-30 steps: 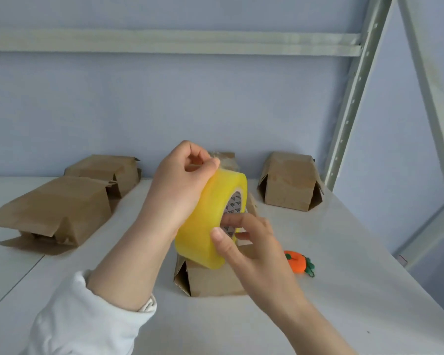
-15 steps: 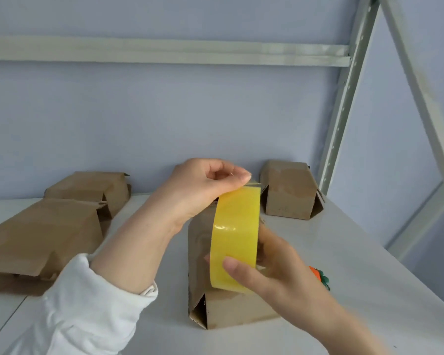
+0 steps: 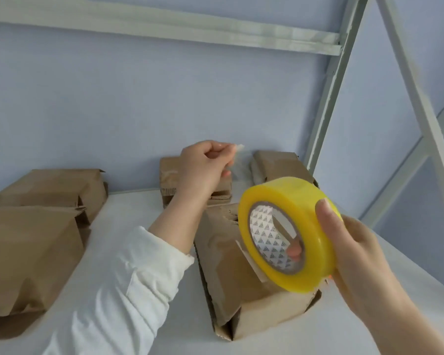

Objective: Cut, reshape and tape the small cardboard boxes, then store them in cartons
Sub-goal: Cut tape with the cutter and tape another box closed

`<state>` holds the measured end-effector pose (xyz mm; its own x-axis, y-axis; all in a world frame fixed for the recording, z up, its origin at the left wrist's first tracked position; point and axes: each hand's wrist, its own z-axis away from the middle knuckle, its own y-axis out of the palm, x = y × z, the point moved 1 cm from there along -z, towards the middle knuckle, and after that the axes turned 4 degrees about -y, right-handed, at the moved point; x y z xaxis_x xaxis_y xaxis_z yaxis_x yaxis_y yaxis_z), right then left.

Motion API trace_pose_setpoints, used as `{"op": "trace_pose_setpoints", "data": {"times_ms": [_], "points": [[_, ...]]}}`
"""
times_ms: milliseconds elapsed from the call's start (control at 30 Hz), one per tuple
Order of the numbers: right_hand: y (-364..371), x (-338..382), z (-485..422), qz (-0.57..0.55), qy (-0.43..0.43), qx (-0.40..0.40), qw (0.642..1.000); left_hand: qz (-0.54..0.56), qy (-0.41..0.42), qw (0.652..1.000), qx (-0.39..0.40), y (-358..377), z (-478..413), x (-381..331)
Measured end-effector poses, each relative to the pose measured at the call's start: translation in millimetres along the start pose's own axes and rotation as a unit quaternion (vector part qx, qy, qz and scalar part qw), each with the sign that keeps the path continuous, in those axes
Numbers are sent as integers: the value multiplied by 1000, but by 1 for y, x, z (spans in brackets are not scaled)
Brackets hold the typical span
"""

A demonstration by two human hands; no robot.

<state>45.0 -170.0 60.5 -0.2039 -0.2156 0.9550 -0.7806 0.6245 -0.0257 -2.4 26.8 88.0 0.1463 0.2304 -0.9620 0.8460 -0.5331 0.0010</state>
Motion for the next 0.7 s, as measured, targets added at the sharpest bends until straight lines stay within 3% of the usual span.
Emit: {"op": "trace_pose_setpoints", "data": {"times_ms": [67,167,233,433,700], "points": [[0,3,-1,9,23,15,1000,-21,-17,999,25,-1,-11,7],[3,4,2,7,18,131,991,-81,-64,992,68,2,-18,33],[5,2,2,45,10,149,988,-94,-118,986,65,-1,-18,47],[29,11,-22,13,39,-9,999,-151,-170,970,84,-4,-23,70],[32,11,-30,25,80,-37,996,-261,-206,930,158,-8,-29,82]]}}
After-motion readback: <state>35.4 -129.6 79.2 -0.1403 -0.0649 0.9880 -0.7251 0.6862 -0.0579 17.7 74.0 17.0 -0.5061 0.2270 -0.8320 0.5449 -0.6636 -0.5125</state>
